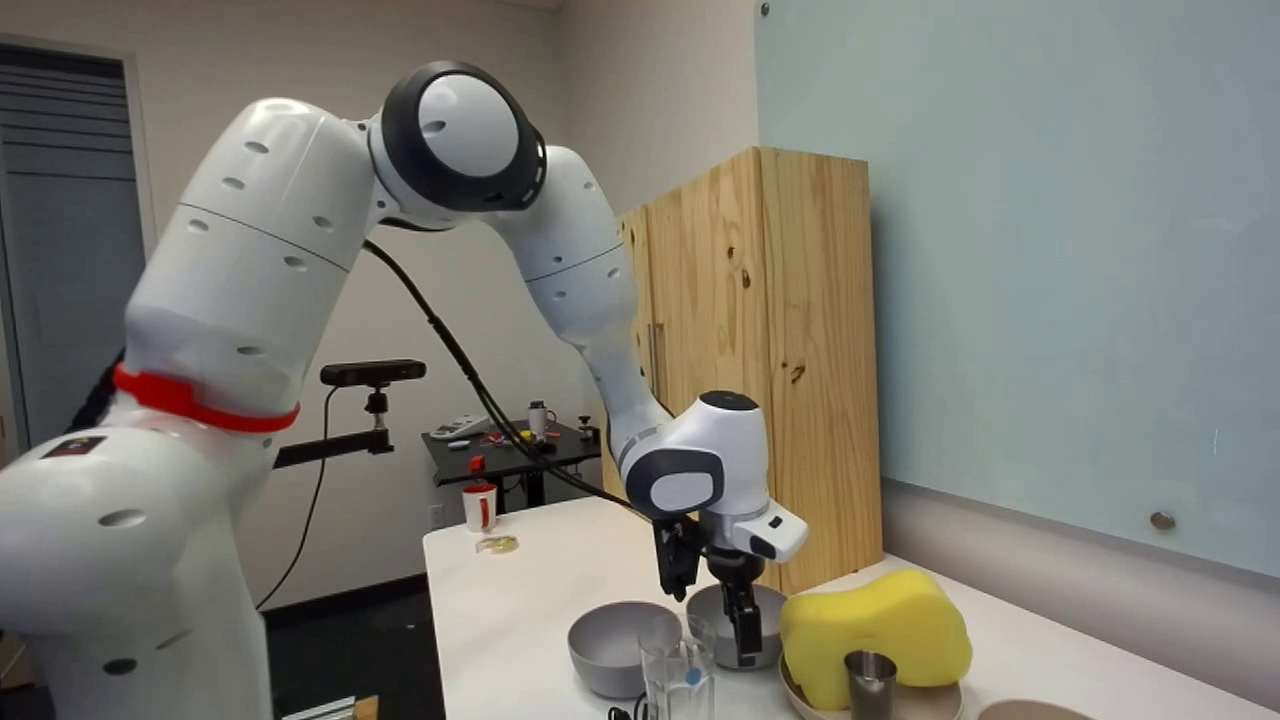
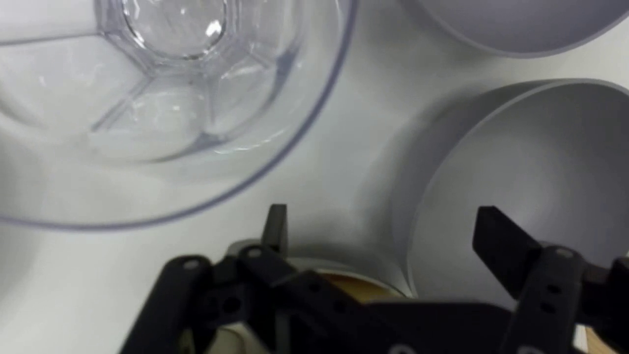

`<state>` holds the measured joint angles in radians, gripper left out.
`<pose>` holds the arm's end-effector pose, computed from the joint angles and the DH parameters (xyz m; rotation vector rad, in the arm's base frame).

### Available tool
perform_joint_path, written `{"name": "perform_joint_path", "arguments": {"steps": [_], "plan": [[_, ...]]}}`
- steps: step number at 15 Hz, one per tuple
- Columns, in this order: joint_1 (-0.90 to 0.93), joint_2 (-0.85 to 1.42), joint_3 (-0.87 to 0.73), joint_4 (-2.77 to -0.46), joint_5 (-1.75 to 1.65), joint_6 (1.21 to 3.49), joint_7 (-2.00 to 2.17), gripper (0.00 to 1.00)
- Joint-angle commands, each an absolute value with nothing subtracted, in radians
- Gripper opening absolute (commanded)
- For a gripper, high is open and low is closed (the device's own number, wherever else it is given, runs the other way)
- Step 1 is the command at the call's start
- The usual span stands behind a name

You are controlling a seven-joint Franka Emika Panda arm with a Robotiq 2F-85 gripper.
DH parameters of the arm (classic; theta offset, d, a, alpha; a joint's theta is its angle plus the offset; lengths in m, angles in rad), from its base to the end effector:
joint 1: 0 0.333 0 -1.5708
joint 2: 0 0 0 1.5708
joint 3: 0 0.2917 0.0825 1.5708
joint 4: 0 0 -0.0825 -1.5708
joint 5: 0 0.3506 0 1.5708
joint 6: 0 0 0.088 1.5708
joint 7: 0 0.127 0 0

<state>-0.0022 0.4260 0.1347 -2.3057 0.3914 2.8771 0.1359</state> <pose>0.5110 0.0516 0.1623 -2.8814 0.5701 -0.1641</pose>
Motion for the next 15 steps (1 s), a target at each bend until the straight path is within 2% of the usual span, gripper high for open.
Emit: {"name": "perform_joint_path", "arguments": {"steps": [1,9,10,11,12,13,14,15], "plan": [[-0.04,0.458,0.174,-2.322,0.43,2.919,0.121,0.66],[-0.095,0.436,0.231,-2.379,0.445,2.985,0.108,0.03],[-0.099,0.436,0.239,-2.38,0.443,2.986,0.106,0.0],[-0.088,0.436,0.232,-2.379,0.429,2.979,0.113,0.0],[-0.085,0.436,0.23,-2.371,0.422,2.966,0.116,0.32],[-0.076,0.439,0.221,-2.362,0.412,2.955,0.124,0.27],[-0.072,0.441,0.216,-2.358,0.405,2.947,0.126,0.27],[-0.062,0.444,0.201,-2.355,0.393,2.939,0.134,0.34]]}}
